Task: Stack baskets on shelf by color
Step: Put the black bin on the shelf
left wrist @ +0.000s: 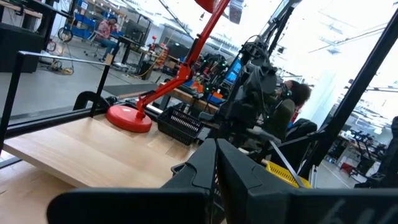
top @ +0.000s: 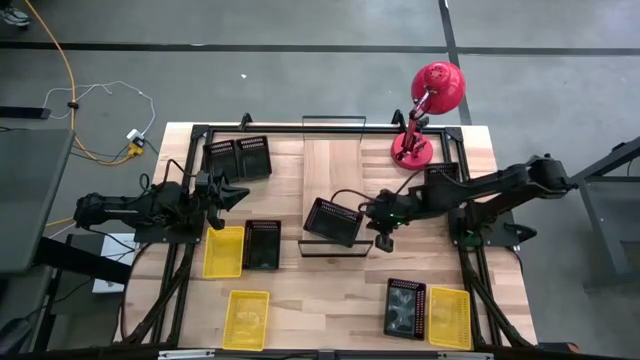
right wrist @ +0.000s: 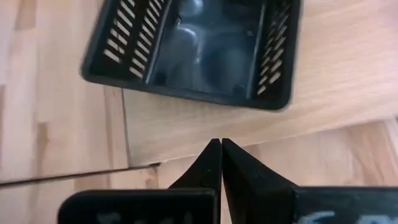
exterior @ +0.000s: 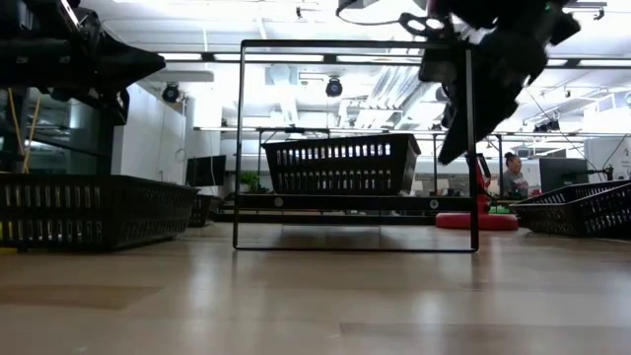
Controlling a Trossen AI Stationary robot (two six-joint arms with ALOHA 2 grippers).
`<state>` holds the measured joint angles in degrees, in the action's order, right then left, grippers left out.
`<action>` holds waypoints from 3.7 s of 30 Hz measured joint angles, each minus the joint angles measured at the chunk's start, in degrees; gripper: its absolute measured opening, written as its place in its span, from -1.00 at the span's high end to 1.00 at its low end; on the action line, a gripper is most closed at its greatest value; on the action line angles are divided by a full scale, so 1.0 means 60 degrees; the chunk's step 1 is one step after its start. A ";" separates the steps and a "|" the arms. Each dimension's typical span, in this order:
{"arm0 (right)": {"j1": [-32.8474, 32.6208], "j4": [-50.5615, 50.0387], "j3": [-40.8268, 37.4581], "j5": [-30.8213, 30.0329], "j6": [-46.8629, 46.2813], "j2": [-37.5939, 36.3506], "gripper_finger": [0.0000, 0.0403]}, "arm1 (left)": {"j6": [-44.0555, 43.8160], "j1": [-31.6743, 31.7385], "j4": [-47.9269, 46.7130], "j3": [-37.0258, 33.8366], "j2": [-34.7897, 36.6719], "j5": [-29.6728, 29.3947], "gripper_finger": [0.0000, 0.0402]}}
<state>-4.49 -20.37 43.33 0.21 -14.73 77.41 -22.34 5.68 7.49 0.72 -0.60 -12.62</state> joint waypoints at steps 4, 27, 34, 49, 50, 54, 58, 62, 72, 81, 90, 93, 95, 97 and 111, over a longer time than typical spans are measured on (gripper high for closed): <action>0.0101 0.0385 0.0000 0.0150 0.0314 0.0583 1.00 | 0.0000 0.0001 -0.0004 0.0000 -0.0004 0.0000 0.98; 0.1782 0.0770 0.0008 0.0396 -0.0050 0.0006 1.00 | 0.0137 -0.0002 -0.0003 -0.0002 -0.0004 -0.0007 0.98; 0.2260 0.0442 0.0983 0.0183 -0.0540 -0.0278 1.00 | 0.1082 0.0000 0.0462 -0.0002 -0.0033 -0.0373 0.98; 0.1826 -0.1336 0.3393 0.0109 -0.2734 0.0104 1.00 | -0.0395 0.0002 0.2077 -0.0002 -0.0033 -0.0986 0.98; 0.1639 -0.1604 0.3395 0.0043 -0.2845 0.0035 1.00 | -0.0639 0.0002 0.2124 -0.0002 -0.0033 -0.0958 0.98; 0.0748 -0.2930 0.3399 -0.0185 -0.3294 -0.0172 1.00 | -0.1355 0.0002 0.2185 -0.0002 -0.0106 -0.1064 0.98; -0.0073 -0.3739 0.3309 -0.0962 -0.3598 -0.0518 1.00 | -0.1883 -0.0002 0.2266 0.0031 -0.0746 -0.0566 0.98; -0.0345 -0.3806 0.2755 -0.1381 -0.3914 -0.1133 1.00 | -0.2085 -0.0017 0.2224 0.0607 -0.2161 -0.0489 0.98; -0.0171 -0.3840 0.1715 -0.1432 -0.4405 -0.3303 1.00 | -0.0860 0.0298 0.0548 0.3936 -0.8056 0.0173 0.98; -0.0171 -0.3858 0.1694 -0.1919 -0.4576 -0.4127 1.00 | -0.2636 0.2124 -0.0715 0.7550 -1.2666 0.2221 0.99; -0.0171 -0.3860 0.1694 -0.1995 -0.4566 -0.4063 1.00 | -0.2073 0.3032 -0.3862 1.1292 -1.6076 0.4021 1.00; -0.0171 -0.3857 0.1694 -0.2061 -0.4548 -0.4063 1.00 | -0.1600 0.3062 -0.4637 1.2151 -1.6865 0.4040 1.00; -0.0171 -0.3859 0.1694 -0.2097 -0.4548 -0.4063 1.00 | -0.1304 0.3062 -0.5149 1.2564 -1.7273 0.4044 1.00; -0.0171 -0.3860 0.1694 -0.2210 -0.4544 -0.4063 1.00 | -0.1011 0.3062 -0.5615 1.2841 -1.7596 0.4117 1.00; -0.0171 -0.3893 0.1694 -0.2292 -0.4226 -0.4063 1.00 | -0.1034 0.2842 -0.6877 1.3014 -1.8056 0.4760 1.00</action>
<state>-5.52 -43.72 53.49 -13.54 -40.09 53.04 -28.54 22.74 -33.77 78.81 -108.94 15.94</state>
